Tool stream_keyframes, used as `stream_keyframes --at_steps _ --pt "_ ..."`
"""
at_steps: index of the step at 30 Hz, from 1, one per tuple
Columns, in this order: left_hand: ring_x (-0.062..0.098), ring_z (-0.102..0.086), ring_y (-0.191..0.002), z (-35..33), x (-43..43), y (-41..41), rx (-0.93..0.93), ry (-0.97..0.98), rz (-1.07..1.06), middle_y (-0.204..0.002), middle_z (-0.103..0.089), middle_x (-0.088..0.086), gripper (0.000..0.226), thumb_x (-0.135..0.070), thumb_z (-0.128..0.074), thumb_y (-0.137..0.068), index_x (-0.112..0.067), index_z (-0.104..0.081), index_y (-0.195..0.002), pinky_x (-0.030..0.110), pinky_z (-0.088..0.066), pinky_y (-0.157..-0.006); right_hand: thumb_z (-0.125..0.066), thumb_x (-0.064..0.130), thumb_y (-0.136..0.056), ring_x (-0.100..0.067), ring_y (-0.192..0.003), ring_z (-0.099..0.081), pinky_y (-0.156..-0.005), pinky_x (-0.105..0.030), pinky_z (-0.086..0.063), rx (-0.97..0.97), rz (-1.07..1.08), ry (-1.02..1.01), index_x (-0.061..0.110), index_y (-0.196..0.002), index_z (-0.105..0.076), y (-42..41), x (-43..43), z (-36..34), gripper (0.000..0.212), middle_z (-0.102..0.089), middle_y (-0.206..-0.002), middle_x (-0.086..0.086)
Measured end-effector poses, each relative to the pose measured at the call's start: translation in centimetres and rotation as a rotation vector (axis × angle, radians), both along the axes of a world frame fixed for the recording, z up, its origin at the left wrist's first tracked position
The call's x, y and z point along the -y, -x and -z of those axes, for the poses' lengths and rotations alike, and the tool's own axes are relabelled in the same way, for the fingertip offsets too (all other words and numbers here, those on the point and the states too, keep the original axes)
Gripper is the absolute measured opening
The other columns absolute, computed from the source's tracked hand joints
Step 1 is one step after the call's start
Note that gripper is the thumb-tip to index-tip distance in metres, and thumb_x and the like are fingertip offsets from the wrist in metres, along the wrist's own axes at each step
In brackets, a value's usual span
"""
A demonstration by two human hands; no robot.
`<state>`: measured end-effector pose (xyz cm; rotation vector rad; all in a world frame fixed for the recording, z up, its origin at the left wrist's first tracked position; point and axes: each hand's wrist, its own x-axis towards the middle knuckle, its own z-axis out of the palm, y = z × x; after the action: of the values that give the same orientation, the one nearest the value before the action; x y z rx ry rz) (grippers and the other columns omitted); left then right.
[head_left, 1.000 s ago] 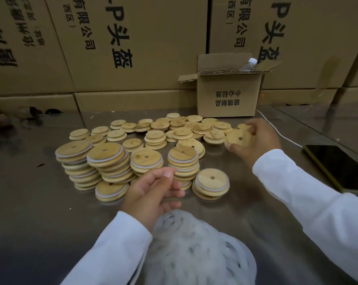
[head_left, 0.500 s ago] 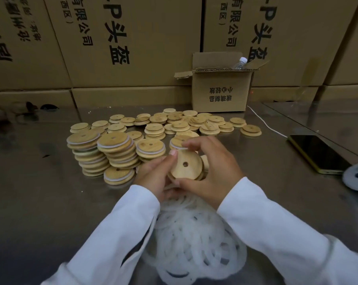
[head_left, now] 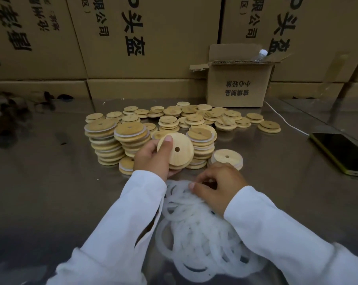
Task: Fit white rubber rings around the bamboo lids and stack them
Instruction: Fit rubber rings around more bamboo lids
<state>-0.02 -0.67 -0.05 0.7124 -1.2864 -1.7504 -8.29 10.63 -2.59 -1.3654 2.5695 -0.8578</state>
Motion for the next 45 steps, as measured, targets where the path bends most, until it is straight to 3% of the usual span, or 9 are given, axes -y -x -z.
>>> stream_keyframes --at_steps 4,7,13,22,27,33,38,41,45 --pt "0.014 -0.058 -0.074 -0.1 -0.2 0.0 -0.013 0.019 0.015 -0.074 -0.061 -0.005 0.017 -0.023 -0.057 -0.090 -0.021 -0.062 -0.074 0.029 -0.058 -0.054 -0.068 0.043 -0.075 -0.011 -0.088 -0.053 -0.077 -0.023 -0.045 0.039 0.023 0.016 0.028 -0.091 -0.070 0.0 0.2 0.1 0.022 -0.057 -0.091 0.005" --pt "0.011 -0.059 -0.071 -0.1 -0.3 0.0 -0.027 0.031 0.015 -0.066 -0.062 -0.010 0.018 -0.023 -0.057 -0.090 -0.022 -0.062 -0.073 0.029 -0.058 -0.055 -0.071 0.034 -0.073 -0.009 -0.083 -0.058 -0.074 -0.022 -0.046 0.101 0.035 0.087 0.035 -0.075 -0.064 -0.2 0.3 0.0 0.008 -0.062 -0.090 0.008" --pt "-0.005 -0.061 -0.050 0.2 -0.5 -0.1 -0.014 0.132 0.059 -0.052 -0.063 -0.020 0.018 -0.024 -0.056 -0.091 -0.022 -0.062 -0.074 0.028 -0.058 -0.055 -0.070 0.028 -0.076 -0.008 -0.071 -0.055 -0.066 -0.021 -0.046 0.108 0.052 0.185 0.038 -0.060 -0.054 -0.3 0.0 0.2 0.024 -0.059 -0.073 0.011" --pt "0.011 -0.060 -0.076 0.1 -0.7 -0.1 -0.009 0.115 0.050 -0.079 -0.062 -0.005 0.015 -0.023 -0.055 -0.091 -0.023 -0.062 -0.078 0.031 -0.059 -0.061 -0.064 0.021 -0.077 -0.011 -0.072 -0.059 -0.069 -0.021 -0.048 0.107 0.172 0.173 0.030 -0.063 -0.060 0.0 -0.5 -0.8 0.017 -0.056 -0.056 0.013" --pt "0.012 -0.059 -0.076 0.1 -0.7 -0.2 -0.021 0.098 0.055 -0.079 -0.061 -0.004 0.015 -0.021 -0.055 -0.091 -0.021 -0.061 -0.077 0.028 -0.058 -0.057 -0.063 0.020 -0.079 -0.014 -0.085 -0.060 -0.080 -0.021 -0.047 0.171 0.181 0.081 0.029 -0.092 -0.070 0.6 -0.8 -1.0 0.017 -0.050 -0.057 0.016" --pt "0.014 -0.060 -0.077 0.2 -0.7 -0.1 -0.028 0.088 0.052 -0.080 -0.061 -0.002 0.015 -0.021 -0.055 -0.091 -0.019 -0.062 -0.078 0.028 -0.058 -0.056 -0.060 0.016 -0.079 -0.012 -0.075 -0.056 -0.068 -0.019 -0.044 0.159 0.164 0.079 0.034 -0.075 -0.064 0.6 -0.7 -0.8 0.019 -0.052 -0.063 0.016" --pt "0.016 -0.060 -0.081 0.2 -0.5 -0.1 -0.033 0.078 0.053 -0.085 -0.062 0.000 0.015 -0.021 -0.055 -0.091 -0.020 -0.062 -0.077 0.027 -0.058 -0.054 -0.062 0.013 -0.081 -0.005 -0.071 -0.047 -0.051 -0.001 -0.031 0.094 0.115 0.150 0.028 -0.080 -0.070 0.5 -0.7 -0.8 0.018 -0.047 -0.071 0.017" --pt "0.018 -0.060 -0.083 0.2 -0.3 -0.1 -0.046 0.049 0.044 -0.086 -0.062 0.001 0.015 -0.022 -0.055 -0.091 -0.020 -0.062 -0.078 0.031 -0.059 -0.057 -0.061 0.009 -0.082 -0.003 -0.060 -0.050 -0.054 0.000 -0.036 0.165 0.086 0.227 0.027 -0.072 -0.066 0.5 -0.9 -1.4 0.021 -0.055 -0.065 0.014" --pt "0.024 -0.058 -0.092 0.3 0.0 -0.2 -0.051 -0.017 0.018 -0.093 -0.061 0.002 0.014 -0.022 -0.055 -0.091 -0.020 -0.062 -0.079 0.037 -0.057 -0.063 -0.066 0.008 -0.082 -0.009 -0.072 -0.061 -0.068 -0.013 -0.049 0.293 0.085 0.429 0.028 -0.069 -0.065 1.0 -1.8 -2.7 0.023 -0.067 -0.077 0.003"
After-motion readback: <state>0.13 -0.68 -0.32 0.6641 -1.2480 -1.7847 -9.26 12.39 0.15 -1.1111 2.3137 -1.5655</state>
